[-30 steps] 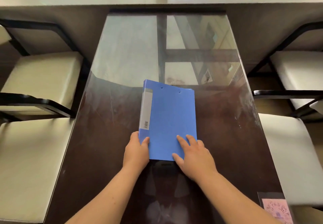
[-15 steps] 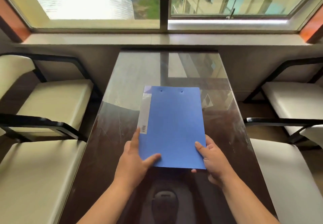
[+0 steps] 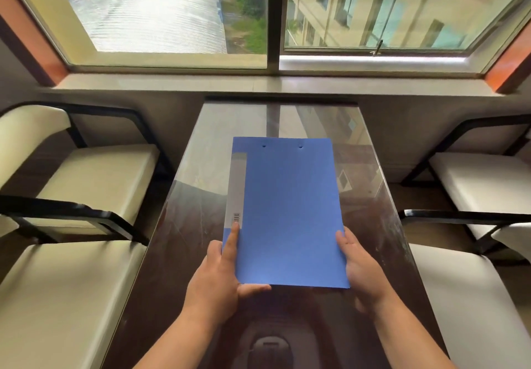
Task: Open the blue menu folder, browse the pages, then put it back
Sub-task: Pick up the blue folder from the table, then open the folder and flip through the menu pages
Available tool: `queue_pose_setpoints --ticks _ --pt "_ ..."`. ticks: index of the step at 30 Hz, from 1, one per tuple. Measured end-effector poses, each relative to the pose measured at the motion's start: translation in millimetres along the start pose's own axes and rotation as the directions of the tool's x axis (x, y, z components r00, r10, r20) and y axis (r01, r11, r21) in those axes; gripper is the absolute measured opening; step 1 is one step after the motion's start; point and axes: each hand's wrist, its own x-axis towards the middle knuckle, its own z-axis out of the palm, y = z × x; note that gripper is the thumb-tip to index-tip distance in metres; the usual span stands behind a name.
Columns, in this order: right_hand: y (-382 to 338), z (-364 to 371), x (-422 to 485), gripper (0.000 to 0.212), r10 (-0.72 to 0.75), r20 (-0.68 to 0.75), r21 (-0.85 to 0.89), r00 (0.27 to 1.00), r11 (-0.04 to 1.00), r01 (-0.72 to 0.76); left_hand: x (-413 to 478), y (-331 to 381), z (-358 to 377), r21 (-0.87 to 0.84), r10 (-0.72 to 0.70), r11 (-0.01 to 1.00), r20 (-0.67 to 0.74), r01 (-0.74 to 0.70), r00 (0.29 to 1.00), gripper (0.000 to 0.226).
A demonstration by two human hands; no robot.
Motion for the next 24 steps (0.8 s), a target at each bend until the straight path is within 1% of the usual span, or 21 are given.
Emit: queue_pose_setpoints --ticks 3,4,7,8,9,11,12,14,16,17,19,22,24 --pt "-5.5 -2.6 -3.9 0.054 0.102 -0.024 0.085 0.994 0.991 -0.1 -1.3 -2.6 3.3 -0.008 0.007 1.0 -0.007 -0.007 1.0 0.127" --pt "-5.9 -3.5 -3.6 0.053 0.103 -0.033 0.072 0.994 0.992 -0.1 -1.8 -3.0 4.4 -0.013 0.015 1.0 -0.019 -0.015 1.0 0.127" --pt "-10.4 -1.3 -3.3 0.019 -0.018 -0.06 -0.168 0.998 0.986 0.007 -2.8 -2.3 4.5 -0.065 0.048 0.996 -0.085 -0.053 0.995 0.129" --pt "-9.8 -3.0 -1.2 0.017 -0.046 -0.061 -0.197 0.997 0.98 0.033 -2.5 -2.2 2.7 -0.085 0.06 0.994 -0.126 -0.071 0.99 0.127" --pt "-10.0 -3.1 -0.7 0.018 -0.059 -0.064 -0.185 0.996 0.982 0.046 -2.0 -2.2 1.0 -0.1 0.076 0.99 -0.185 -0.095 0.98 0.122" --pt "-9.9 -3.6 -2.5 0.023 -0.071 -0.085 -0.148 0.994 0.987 0.058 -1.5 -2.8 0.4 -0.135 0.077 0.983 -0.329 -0.128 0.941 0.103" --pt "-8.5 -3.7 -3.8 0.024 -0.074 -0.102 -0.124 0.992 0.99 0.061 -1.8 -1.7 0.9 -0.176 0.036 0.978 -0.386 -0.112 0.922 0.093" --pt "-4.2 -5.7 -6.4 0.022 -0.08 -0.139 -0.048 0.987 0.996 0.074 -1.1 2.6 2.5 -0.305 -0.122 0.952 -0.447 -0.022 0.886 0.077" --pt "-3.2 -7.1 -9.4 0.02 -0.09 -0.172 0.009 0.981 0.996 0.093 1.1 5.6 3.8 -0.428 -0.291 0.9 -0.459 0.078 0.839 0.069" --pt "-4.5 -7.5 -10.6 0.019 -0.097 -0.179 0.029 0.979 0.994 0.104 1.8 6.0 4.3 -0.471 -0.345 0.876 -0.459 0.105 0.819 0.067" --pt "-10.0 -6.3 -11.5 0.018 -0.113 -0.166 0.047 0.98 0.991 0.122 2.4 5.2 4.9 -0.516 -0.398 0.847 -0.448 0.133 0.8 0.068" --pt "-17.8 -5.5 -10.0 0.016 -0.107 -0.131 0.043 0.985 0.993 0.114 2.1 1.3 8.4 -0.523 -0.415 0.84 -0.445 0.146 0.794 0.078" --pt "-21.2 -5.8 -8.9 0.019 -0.1 -0.115 0.052 0.988 0.993 0.106 1.1 -1.5 10.9 -0.545 -0.427 0.825 -0.431 0.147 0.795 0.083"
